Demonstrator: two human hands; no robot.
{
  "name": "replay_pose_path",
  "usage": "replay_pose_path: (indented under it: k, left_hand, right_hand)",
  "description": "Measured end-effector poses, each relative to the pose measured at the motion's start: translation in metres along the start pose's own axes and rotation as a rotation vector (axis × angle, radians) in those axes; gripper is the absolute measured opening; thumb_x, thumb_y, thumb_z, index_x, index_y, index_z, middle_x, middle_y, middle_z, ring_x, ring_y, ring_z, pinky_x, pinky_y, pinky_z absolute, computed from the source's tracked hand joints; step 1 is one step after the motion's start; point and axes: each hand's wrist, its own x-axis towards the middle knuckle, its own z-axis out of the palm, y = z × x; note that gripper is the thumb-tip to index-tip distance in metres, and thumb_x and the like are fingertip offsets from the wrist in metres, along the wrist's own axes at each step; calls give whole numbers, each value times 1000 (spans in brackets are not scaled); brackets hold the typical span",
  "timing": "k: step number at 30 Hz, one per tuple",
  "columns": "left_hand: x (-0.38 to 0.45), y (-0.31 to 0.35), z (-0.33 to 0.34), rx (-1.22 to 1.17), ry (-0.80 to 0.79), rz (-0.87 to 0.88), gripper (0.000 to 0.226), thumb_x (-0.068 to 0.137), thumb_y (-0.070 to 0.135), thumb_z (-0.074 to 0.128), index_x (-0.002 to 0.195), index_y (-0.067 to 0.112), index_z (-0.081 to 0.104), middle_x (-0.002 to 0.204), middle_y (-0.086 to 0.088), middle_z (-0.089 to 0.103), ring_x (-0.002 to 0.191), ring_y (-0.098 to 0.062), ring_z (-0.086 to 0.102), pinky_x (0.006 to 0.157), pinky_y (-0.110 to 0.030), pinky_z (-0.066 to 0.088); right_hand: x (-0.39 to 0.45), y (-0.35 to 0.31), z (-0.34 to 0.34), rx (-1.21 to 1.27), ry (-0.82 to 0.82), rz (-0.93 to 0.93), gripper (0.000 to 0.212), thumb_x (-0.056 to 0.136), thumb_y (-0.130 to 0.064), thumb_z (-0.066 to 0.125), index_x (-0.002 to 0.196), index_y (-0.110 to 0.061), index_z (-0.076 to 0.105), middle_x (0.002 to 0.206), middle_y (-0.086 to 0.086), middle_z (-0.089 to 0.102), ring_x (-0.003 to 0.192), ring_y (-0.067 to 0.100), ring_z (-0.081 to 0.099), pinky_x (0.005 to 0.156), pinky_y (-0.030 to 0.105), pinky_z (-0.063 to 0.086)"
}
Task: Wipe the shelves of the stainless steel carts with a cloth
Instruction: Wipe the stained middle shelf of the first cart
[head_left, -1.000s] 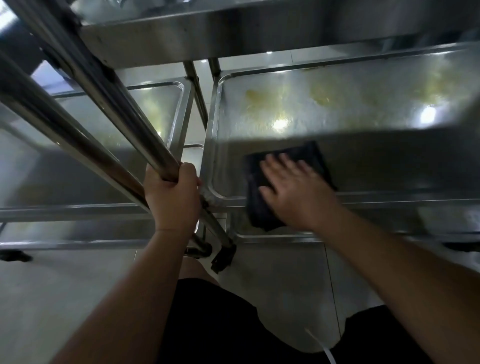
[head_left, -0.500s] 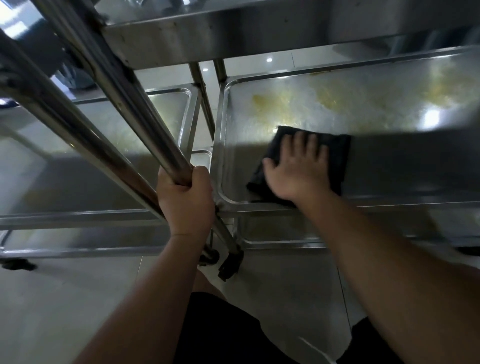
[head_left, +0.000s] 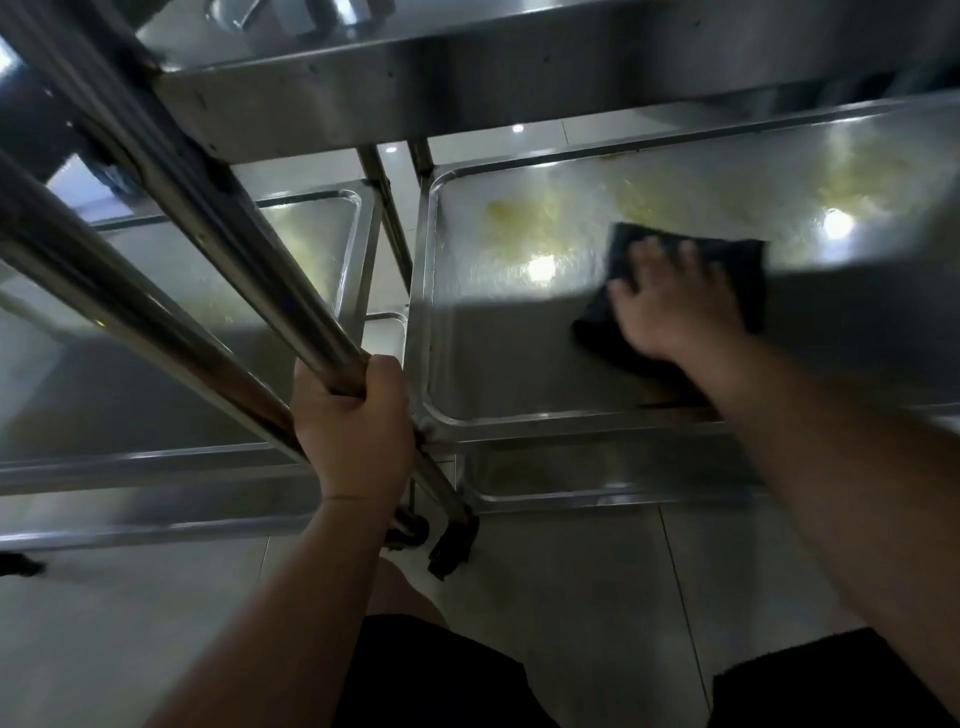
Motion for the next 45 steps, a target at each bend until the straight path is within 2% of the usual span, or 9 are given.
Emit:
replay_pose_path:
  k: [3, 6, 13, 18, 25, 29, 33, 37, 45]
  left_hand:
    - [0, -1, 1, -29, 11, -5, 27, 78, 27, 64, 86, 3, 55, 68, -22, 58, 58, -37, 60, 54, -46, 55]
    - [-1, -1, 3, -55, 2, 7, 25, 78, 26, 65, 83, 5, 52, 64, -21, 54, 53, -36, 56, 50, -41, 52]
    - [0, -7, 3, -98, -13, 42, 28, 79, 25, 64, 83, 0, 50, 62, -20, 51, 50, -30, 53, 47, -34, 46]
    - [0, -5, 1, -71, -21, 68, 24, 79, 27, 64, 82, 8, 50, 63, -20, 51, 53, -37, 53, 45, -40, 47]
    - [0, -7, 2, -43, 15, 81, 21, 79, 27, 63, 79, 12, 49, 63, -16, 50, 53, -34, 51, 46, -37, 46]
    - [0, -9, 3, -63, 23, 94, 15, 81, 25, 63, 79, 19, 49, 59, 1, 50, 50, -19, 51, 47, -33, 45]
    - [-1, -7, 4, -61, 9, 84, 15, 82, 25, 62, 80, 17, 50, 64, -17, 52, 56, -34, 55, 51, -36, 49]
    - [-3, -5, 3, -51, 1, 70, 20, 79, 28, 62, 82, 12, 50, 66, -17, 51, 53, -21, 52, 50, -29, 47]
    - [1, -8, 4, -48, 31, 95, 25, 80, 26, 63, 81, 4, 52, 66, -21, 53, 58, -39, 53, 50, -42, 48]
  right_hand:
    - [9, 41, -11, 19, -29, 317, 73, 102, -59, 8, 166, -24, 2, 174, -5, -7, 159, 32, -8, 127, 57, 1]
    - [6, 7, -6, 42, -29, 384, 72, 104, -54, 6, 166, -20, -3, 174, -1, -12, 158, 38, -11, 126, 59, -3]
    - [-35, -158, 32, 73, -55, -304, 68, 104, -56, 8, 166, -28, 5, 173, -9, -3, 159, 29, -9, 126, 55, -7]
    - [19, -201, 22, 37, -116, -314, 64, 107, -51, 11, 166, -27, 8, 173, -12, -3, 160, 26, -9, 126, 55, -7]
    - [-8, -181, 23, 12, -156, -468, 70, 104, -60, 11, 166, -28, 5, 173, -12, -4, 159, 24, -10, 127, 53, -7]
    - [-75, -127, 28, 0, -265, -820, 75, 95, -73, 7, 163, -42, 3, 170, -24, -4, 157, 11, -16, 125, 43, -12]
    - [-80, -71, 8, 17, -447, -1104, 63, 96, -79, 18, 156, -62, 8, 161, -45, 4, 152, -8, -15, 124, 33, -5]
    - [-44, -67, 4, -37, -347, -985, 70, 93, -81, 9, 158, -56, 11, 161, -41, -1, 153, -8, -10, 127, 37, -1]
    - [17, -188, 25, 46, -153, -485, 67, 103, -61, 11, 165, -37, 5, 172, -17, -3, 160, 19, -5, 127, 49, -5]
